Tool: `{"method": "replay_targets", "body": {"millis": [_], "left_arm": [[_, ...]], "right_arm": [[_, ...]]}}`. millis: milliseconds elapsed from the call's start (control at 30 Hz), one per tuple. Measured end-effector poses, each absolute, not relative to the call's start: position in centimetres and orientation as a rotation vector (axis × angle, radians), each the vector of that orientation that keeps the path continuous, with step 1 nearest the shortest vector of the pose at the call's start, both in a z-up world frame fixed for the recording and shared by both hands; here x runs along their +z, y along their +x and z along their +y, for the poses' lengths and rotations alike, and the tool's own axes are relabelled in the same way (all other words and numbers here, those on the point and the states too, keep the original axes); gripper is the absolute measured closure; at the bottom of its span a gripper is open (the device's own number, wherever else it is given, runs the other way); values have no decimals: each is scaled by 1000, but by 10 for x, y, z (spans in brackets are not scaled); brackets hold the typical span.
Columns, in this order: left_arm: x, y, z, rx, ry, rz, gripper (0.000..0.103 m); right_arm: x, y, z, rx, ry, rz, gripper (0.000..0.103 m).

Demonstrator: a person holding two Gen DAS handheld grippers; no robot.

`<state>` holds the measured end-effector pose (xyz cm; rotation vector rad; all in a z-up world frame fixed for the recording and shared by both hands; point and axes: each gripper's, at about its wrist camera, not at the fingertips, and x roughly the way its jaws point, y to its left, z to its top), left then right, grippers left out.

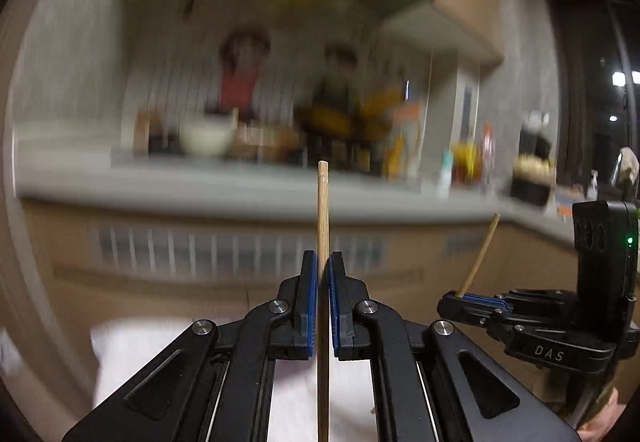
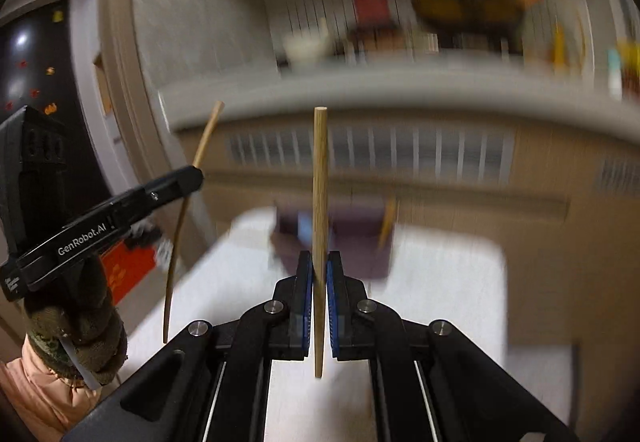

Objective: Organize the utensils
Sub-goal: 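Lift both held chopsticks up over the purple caddy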

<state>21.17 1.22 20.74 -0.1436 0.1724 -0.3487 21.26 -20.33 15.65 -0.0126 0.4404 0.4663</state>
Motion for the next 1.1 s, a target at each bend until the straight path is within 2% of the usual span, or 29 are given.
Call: {"method": "replay_targets", "body": {"millis": [167,367,700,967,1100], "left_arm": [[244,254,18,-317,-168,23,97],[226,318,22,-218,-191,-25,97],[160,378,44,-94,-268,51,97],[100,393,56,-8,-327,127,97],[85,388,49,36,-276,94,96]], "right_arm": [[217,253,-189,448,-32,315,96],[222,307,-181,457,-15,316,96],[165,378,-170,428,-7,433,96],[95,409,-150,425,-23,556,96],[69,410,-140,428,-47,602,96]]}}
